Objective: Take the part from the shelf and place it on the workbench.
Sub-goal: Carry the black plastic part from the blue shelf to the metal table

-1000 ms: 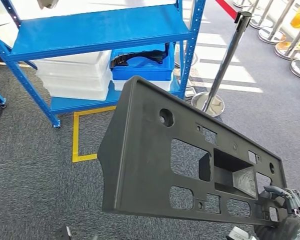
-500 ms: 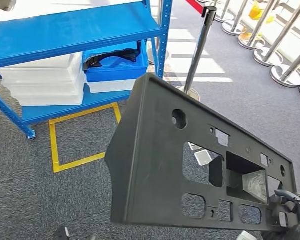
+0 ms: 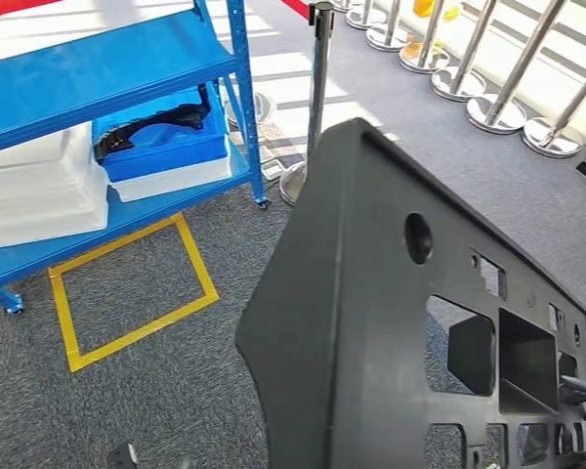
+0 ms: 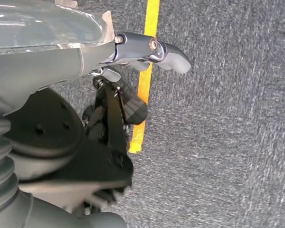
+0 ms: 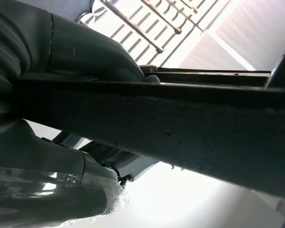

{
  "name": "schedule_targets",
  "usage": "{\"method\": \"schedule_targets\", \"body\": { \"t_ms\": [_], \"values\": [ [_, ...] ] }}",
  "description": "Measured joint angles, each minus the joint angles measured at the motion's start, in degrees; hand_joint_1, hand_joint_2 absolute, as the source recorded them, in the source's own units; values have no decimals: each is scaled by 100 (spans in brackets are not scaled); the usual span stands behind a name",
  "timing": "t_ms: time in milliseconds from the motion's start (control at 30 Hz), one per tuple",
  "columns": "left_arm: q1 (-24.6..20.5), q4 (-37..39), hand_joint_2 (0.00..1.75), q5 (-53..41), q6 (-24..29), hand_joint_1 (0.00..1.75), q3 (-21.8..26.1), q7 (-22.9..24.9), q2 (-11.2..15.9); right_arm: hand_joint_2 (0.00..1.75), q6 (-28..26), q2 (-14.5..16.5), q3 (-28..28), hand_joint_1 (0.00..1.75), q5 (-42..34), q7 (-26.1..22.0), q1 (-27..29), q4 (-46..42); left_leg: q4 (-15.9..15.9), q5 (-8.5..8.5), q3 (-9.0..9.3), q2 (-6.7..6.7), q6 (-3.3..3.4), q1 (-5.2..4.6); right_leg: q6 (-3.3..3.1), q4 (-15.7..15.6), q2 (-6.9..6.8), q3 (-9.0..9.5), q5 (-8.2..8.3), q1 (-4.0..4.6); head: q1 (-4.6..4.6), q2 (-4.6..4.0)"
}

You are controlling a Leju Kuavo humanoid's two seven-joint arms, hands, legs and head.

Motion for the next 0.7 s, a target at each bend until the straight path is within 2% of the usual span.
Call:
{"method": "schedule_targets", "body": {
  "t_ms": [33, 67, 133, 167, 200, 233, 267, 300, 333, 367, 400, 433, 467, 500, 533, 567, 633, 667, 700],
  "values": [
    [-3, 0, 175, 0, 0, 0, -1, 0, 1, 175, 0, 8, -7, 175, -38, -12, 1, 0, -42, 115, -12, -16, 16, -6, 0, 3, 87, 8, 0, 7, 1, 0],
    [-9, 0, 175, 0, 1, 0, -1, 2, 1, 175, 0, 15, -15, 175, -73, -20, 1, 0, -303, 326, 76, -50, 35, -9, 3, 6, 178, 20, -3, 10, 1, 0],
    [-25, 0, 175, -1, 1, 0, -2, 11, 1, 175, 0, 24, -30, 175, -158, -37, -3, 0, -1054, 748, 362, -271, 68, 7, 22, 35, 340, 23, -17, 15, 3, 1],
    [-34, 0, 175, -3, 2, 0, -2, 19, 0, 175, 0, 26, -39, 175, -208, -52, -5, -2, -1321, 850, 465, -383, 75, 16, 40, 55, 411, 5, -22, 14, 3, 1],
    [-42, 0, 175, -3, 3, 0, -2, 23, -1, 175, 0, 28, -52, 175, -253, -69, -4, -5, -1458, 877, 517, -462, 79, 17, 61, 70, 471, -22, -23, 9, 5, 1],
    [-52, 0, 175, -3, 5, 0, -2, 27, -1, 175, 0, 29, -68, 175, -290, -82, 0, -8, -1497, 858, 534, -466, 86, 10, 87, 79, 531, -47, -19, 1, 7, 0],
    [-62, 0, 175, -3, 8, 0, -1, 29, -4, 175, 0, 31, -87, 175, -314, -94, 8, -13, -1515, 857, 540, -414, 102, 5, 113, 77, 593, -67, -12, -12, 7, 0],
    [-74, 0, 175, -1, 9, 0, -1, 29, -8, 175, -1, 33, -105, 175, -329, -99, 20, -19, -1534, 866, 551, -353, 125, 6, 138, 97, 572, -81, -30, -14, 11, 0],
    [-83, 0, 175, 0, 10, 0, -1, 29, -13, 175, -1, 33, -120, 175, -338, -102, 26, -27, -1552, 873, 565, -289, 151, 13, 166, 176, 468, -114, -92, -10, 16, -1],
    [-87, 0, 175, 0, 9, 0, -1, 28, -17, 175, -2, 33, -128, 175, -345, -107, 24, -35, -1571, 878, 578, -216, 176, 22, 196, 359, 304, -194, -211, -4, 20, -1],
    [-87, 0, 175, 0, 13, 0, -2, 28, -17, 175, -2, 34, -131, 175, -352, -113, 20, -41, -1578, 874, 590, -141, 193, 19, 228, 654, 102, -326, -378, -9, 24, 0],
    [-79, 0, 175, 0, 17, 0, -2, 28, -17, 175, -1, 35, -132, 175, -358, -121, 13, -44, -1580, 865, 596, -60, 207, 14, 262, 1026, -43, -503, -556, -25, 25, -1],
    [-68, 0, 175, 0, 23, 0, -2, 28, -16, 175, -1, 37, -133, 175, -366, -129, 11, -43, -1579, 854, 600, 25, 212, 10, 292, 1377, -119, -676, -686, -51, 24, -1],
    [-60, 0, 175, 0, 29, 0, -1, 28, -15, 175, 0, 38, -135, 175, -375, -135, 15, -42, -1577, 842, 604, 104, 212, 8, 318, 1592, -157, -786, -726, -78, 24, -1],
    [-55, 0, 175, 0, 30, 0, -1, 27, -14, 175, 0, 39, -142, 175, -385, -141, 21, -42, -1577, 829, 612, 176, 205, 9, 338, 1600, -183, -795, -662, -101, 23, -1],
    [-56, 0, 175, 0, 30, 0, -1, 27, -14, 175, 0, 40, -151, 175, -397, -147, 27, -42, -1577, 814, 628, 239, 191, 13, 351, 1371, -220, -685, -498, -117, 23, -1],
    [-59, 0, 175, 0, 28, 0, -2, 24, -14, 175, 1, 47, -168, 175, -411, -179, 33, -42, -1580, 771, 680, 348, 144, 12, 345, 584, -429, -290, -148, -103, 24, -1],
    [-59, 0, 175, 0, 27, 0, -1, 22, -14, 175, 1, 54, -172, 175, -417, -199, 34, -44, -1582, 749, 702, 394, 113, 5, 313, 288, -525, -145, -53, -78, 21, -1],
    [-58, 0, 175, 0, 27, 0, -1, 20, -15, 175, 1, 62, -175, 175, -422, -218, 36, -47, -1584, 731, 721, 439, 81, -5, 276, 131, -590, -73, -26, -48, 19, -1]
  ]
}}
